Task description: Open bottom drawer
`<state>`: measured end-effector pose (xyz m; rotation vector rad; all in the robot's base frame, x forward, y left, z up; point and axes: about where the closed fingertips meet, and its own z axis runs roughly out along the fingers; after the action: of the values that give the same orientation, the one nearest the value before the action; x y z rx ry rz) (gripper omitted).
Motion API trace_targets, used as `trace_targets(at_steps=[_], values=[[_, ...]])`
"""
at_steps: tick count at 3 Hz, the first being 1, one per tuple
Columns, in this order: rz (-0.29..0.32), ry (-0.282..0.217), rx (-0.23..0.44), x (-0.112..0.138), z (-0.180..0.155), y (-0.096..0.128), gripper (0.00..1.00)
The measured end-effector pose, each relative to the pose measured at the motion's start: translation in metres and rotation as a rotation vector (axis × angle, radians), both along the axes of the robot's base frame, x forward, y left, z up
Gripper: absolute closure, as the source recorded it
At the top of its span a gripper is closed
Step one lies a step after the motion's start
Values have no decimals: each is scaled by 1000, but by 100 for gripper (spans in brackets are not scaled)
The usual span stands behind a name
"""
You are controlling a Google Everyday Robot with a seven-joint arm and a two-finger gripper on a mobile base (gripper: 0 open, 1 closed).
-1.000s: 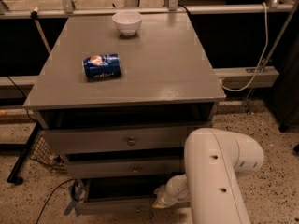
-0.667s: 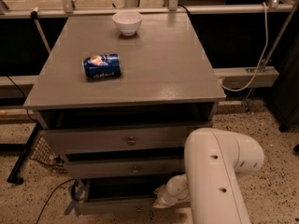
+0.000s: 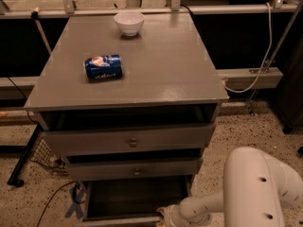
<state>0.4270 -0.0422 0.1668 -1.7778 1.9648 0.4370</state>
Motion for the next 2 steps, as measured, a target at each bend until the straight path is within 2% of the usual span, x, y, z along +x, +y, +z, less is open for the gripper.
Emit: trace_targets(at_steps=[1, 2], values=[[5, 12, 34, -24, 2, -1, 100], [13, 22, 53, -35, 2, -1, 100]])
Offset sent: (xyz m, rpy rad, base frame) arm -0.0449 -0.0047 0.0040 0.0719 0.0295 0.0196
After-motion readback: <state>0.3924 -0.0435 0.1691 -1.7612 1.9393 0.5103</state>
